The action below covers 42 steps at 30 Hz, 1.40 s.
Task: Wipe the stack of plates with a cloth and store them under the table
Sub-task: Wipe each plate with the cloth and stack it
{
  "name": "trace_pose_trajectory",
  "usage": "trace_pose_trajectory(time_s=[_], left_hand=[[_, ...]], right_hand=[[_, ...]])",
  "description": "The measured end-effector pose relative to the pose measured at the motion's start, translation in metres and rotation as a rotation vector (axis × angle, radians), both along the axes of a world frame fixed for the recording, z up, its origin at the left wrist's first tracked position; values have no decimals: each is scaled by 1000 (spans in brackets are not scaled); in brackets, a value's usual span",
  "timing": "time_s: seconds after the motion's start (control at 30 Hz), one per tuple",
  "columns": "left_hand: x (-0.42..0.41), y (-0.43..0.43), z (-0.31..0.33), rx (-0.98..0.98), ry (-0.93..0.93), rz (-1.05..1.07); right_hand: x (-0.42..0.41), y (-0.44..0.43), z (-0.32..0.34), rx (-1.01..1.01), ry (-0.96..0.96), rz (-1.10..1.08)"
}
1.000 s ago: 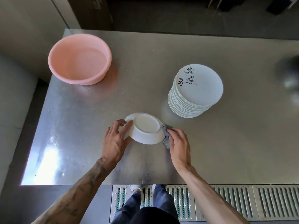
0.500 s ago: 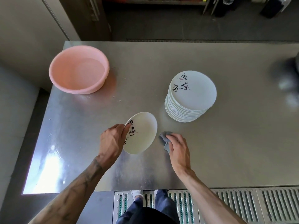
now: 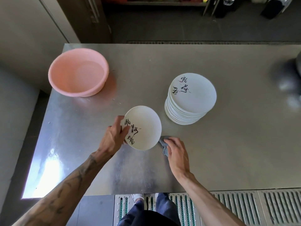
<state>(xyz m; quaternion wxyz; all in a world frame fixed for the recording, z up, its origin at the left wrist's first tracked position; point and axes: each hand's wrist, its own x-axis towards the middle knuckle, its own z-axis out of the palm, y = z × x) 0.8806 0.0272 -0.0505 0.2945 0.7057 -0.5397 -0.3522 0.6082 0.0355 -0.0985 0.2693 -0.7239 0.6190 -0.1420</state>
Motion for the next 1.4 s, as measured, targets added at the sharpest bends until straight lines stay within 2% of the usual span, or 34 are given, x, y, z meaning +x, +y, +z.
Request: trace_pose_trajectory(time_s=[0.3,0.57,1.0,1.2,1.4], left_hand=[[0,-16,45,-142,171,35],[-51,-81,71,-201,453,-26],[-107,-147,49,-131,392,-119],[-110,-162,41,-118,78,-125],[-112,-161,38,30,73,-248]], right_hand=[[1,0,-1,10,-7,5],[5,1,0,-7,-42,18],[7,-4,-2,11,-27,48],[7,-6,-3,9,-27,45],[9,-8,-1,-5,-18,51]])
